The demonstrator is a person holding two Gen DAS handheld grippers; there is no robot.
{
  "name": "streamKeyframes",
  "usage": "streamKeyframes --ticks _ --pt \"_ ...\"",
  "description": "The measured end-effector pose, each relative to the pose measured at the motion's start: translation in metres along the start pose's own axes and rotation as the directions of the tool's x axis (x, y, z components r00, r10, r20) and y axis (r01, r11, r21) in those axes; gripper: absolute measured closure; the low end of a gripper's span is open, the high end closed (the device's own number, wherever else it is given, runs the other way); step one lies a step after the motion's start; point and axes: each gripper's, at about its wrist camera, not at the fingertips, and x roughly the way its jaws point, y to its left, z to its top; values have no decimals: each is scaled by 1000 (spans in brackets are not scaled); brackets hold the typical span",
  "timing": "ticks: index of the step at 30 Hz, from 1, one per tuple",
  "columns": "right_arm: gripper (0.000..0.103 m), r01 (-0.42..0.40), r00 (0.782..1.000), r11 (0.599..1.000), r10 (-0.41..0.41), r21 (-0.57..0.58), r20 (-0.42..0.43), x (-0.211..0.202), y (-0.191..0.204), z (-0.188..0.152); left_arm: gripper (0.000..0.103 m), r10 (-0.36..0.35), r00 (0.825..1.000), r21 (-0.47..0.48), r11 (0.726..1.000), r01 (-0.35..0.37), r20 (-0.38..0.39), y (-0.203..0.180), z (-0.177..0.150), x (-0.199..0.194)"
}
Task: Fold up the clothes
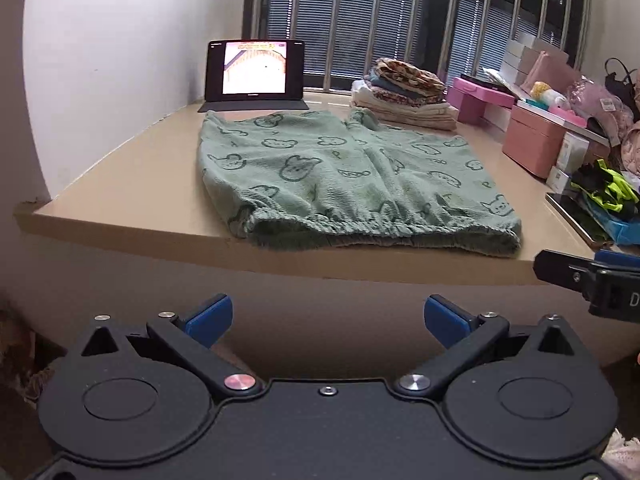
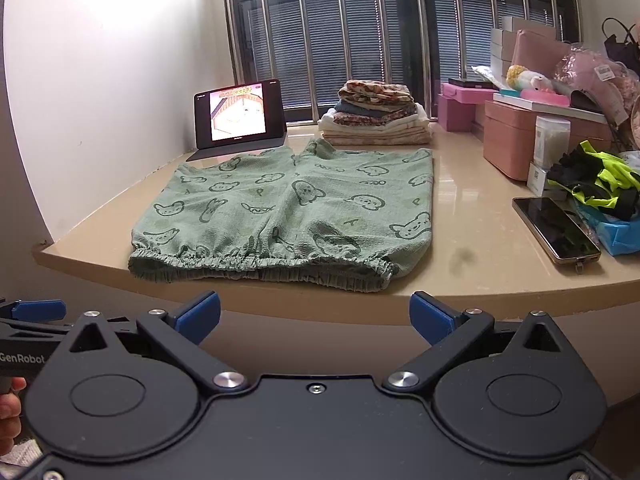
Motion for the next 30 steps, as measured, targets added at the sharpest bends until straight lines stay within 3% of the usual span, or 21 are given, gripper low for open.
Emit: streamKeyframes --ticks 5,11,15,19,24,30 --pt "1 -13 1000 1000 13 -27 3 4 4 1 0 -9 1000 -28 1000 10 8 6 3 1" --pt "1 -57 998 988 58 -143 5 19 28 3 0 65 997 -86 994 -61 44 29 10 3" --pt "1 -94 994 959 104 -266 22 34 56 4 0 124 990 -101 988 -117 60 51 19 5" --pt "1 -132 986 901 162 -413 38 56 88 9 0 167 984 -166 974 -155 62 83 28 8" --pt "6 -146 979 791 203 -594 31 92 134 11 0 213 975 -227 955 -192 67 122 36 11" --pt "14 -142 978 693 206 -707 6 128 175 7 0 216 975 -253 947 -197 49 158 42 17"
